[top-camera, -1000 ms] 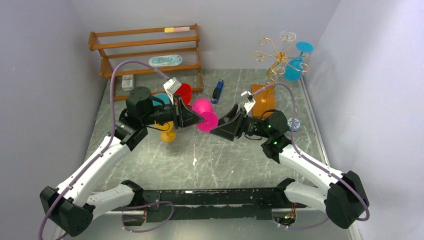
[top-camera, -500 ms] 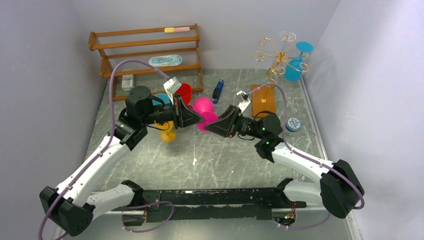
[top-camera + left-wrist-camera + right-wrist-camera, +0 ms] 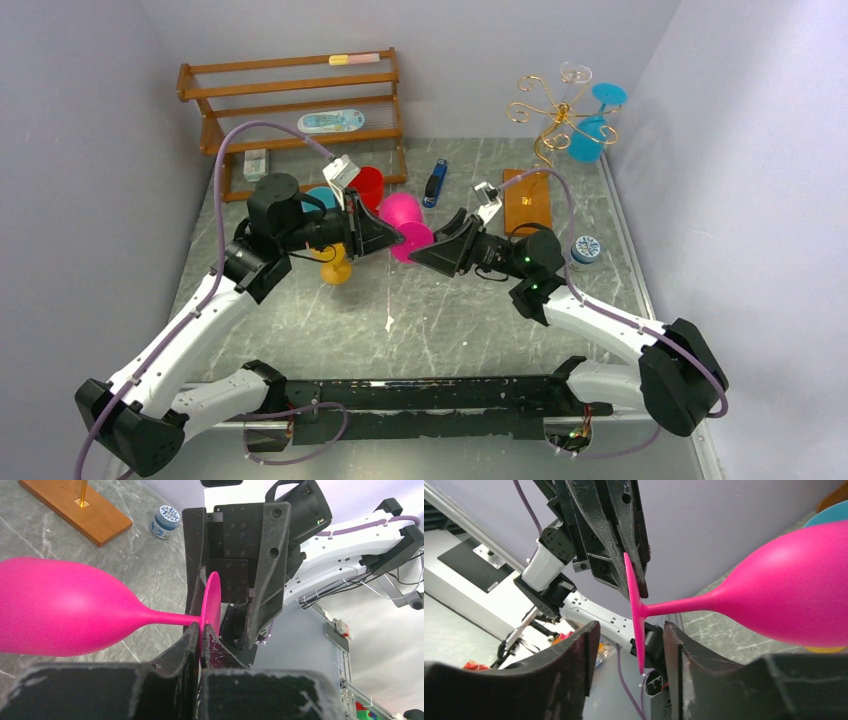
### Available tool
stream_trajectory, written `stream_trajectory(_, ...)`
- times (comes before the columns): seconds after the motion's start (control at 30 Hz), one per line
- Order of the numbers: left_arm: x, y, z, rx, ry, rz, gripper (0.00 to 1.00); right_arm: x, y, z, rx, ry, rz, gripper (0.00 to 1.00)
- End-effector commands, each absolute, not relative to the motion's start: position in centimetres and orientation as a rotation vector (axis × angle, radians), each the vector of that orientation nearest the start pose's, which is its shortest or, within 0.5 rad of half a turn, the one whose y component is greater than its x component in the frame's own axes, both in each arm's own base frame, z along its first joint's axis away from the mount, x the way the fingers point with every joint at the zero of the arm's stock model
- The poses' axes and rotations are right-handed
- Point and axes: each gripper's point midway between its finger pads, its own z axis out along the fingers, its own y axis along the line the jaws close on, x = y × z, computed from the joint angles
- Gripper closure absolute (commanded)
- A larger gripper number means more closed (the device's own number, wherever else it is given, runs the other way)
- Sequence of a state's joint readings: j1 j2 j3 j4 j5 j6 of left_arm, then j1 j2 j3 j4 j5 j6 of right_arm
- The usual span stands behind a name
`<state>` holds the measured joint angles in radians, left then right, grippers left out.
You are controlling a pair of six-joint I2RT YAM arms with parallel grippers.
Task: Take the wine glass off the wine glass rack
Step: Place the wine glass at the center of the board.
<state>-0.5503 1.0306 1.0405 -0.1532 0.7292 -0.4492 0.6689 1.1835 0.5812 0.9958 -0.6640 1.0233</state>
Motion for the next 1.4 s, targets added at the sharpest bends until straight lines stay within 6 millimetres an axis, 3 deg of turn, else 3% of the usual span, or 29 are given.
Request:
stream_trajectory(0.0, 19.9, -27.0, 36.4, 0.687, 1.665, -1.292, 0.95, 18.4, 31.2, 33.1, -0.432, 1.406, 1.743, 0.43)
stream_trajectory(0.13, 19.9, -26.9, 36.8, 0.683, 1.654, -1.287, 0.95, 18.0, 31.0, 33.7, -0.462, 1.392, 1.727, 0.42)
stream_trajectory(0.37, 19.7, -27.3, 37.6, 0.689, 1.621, -1.325, 0.95, 17.6, 33.0, 33.5, -0.562, 1.541, 1.829, 0.44)
stream_trajectory(0.5, 19.8, -27.3, 37.6, 0.682, 1.619, -1.328, 0.95, 17.6, 32.9, 33.7, -0.552, 1.517, 1.826, 0.63)
stream_trajectory(0.73, 20.1, -27.3, 37.6, 0.664, 1.617, -1.327, 0.95, 17.7, 32.5, 33.4, -0.511, 1.518, 1.816, 0.71)
stream_trajectory(0.83, 20.0, -27.3, 37.5, 0.663, 1.623, -1.332, 0.95, 18.7, 32.1, 33.3, -0.416, 1.524, 1.775, 0.76)
stream_trajectory(0.93, 19.9, -27.3, 37.7, 0.662, 1.614, -1.335, 0.95, 19.4, 31.1, 33.5, -0.325, 1.483, 1.732, 0.89)
stream_trajectory(1.03, 19.5, -27.3, 37.8, 0.671, 1.603, -1.353, 0.95, 19.0, 31.2, 33.8, -0.342, 1.475, 1.757, 0.98)
stream_trajectory(1.1, 19.3, -27.4, 37.7, 0.680, 1.605, -1.368, 0.95, 18.3, 31.6, 34.0, -0.387, 1.475, 1.813, 0.96)
stream_trajectory(1.17, 19.2, -27.5, 37.6, 0.685, 1.607, -1.374, 0.95, 17.8, 31.9, 34.4, -0.413, 1.462, 1.867, 0.85)
stream_trajectory(1.37, 19.1, -27.4, 37.5, 0.681, 1.613, -1.378, 0.95, 18.0, 32.0, 34.7, -0.398, 1.447, 1.888, 0.82)
